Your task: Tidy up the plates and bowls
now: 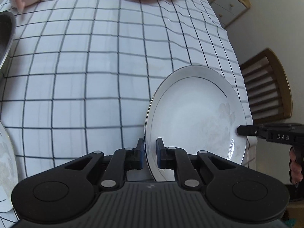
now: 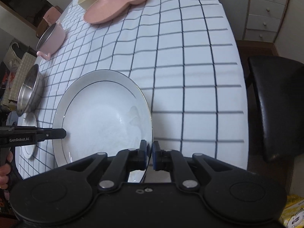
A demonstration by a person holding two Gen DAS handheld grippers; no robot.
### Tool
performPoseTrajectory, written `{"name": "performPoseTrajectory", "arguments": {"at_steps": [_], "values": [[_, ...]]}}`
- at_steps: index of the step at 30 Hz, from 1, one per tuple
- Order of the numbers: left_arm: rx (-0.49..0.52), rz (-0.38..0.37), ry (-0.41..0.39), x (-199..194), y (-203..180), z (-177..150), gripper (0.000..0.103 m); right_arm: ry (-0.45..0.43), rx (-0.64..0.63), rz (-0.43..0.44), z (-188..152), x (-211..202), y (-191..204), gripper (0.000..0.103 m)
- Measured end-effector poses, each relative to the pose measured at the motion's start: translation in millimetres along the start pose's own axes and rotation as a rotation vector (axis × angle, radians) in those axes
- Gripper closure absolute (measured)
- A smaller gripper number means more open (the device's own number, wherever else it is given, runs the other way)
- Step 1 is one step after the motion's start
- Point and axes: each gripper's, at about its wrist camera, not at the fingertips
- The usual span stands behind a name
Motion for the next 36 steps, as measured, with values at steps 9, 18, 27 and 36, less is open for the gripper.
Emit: {"name": "performPoseTrajectory", "arguments": {"at_steps": [9, 18, 27, 36], "values": [[0.065, 0.007, 0.007, 7.6, -14.7, -14.6, 0.092, 0.001, 0.049, -0.030, -31.7, -8.9, -11.5, 0.096], [0.092, 0.023, -0.016, 4.3, -16.4, -15.4, 0.092, -0.041, 0.034, -0.094, -36.9, -13.7, -5.5, 0.084], [0.140, 0.055, -0.105, -33.5, -9.5, -28.4, 0.092, -0.147, -0.039, -0.138, -46.7, -38.5, 32.0, 0.072], [0.140, 0.066, -0.219, -81.1, 11.8, -45.3, 0.092, -0.258, -0.109, -0.114, -58.4, -53.1, 95.0, 0.064]]}}
Point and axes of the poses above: each gripper's, at about its wrist camera, not at the fingertips, and x roughly the way its jaws point, y to its left, z to its top, and after that the axes turned 5 degrees about z, right-handed
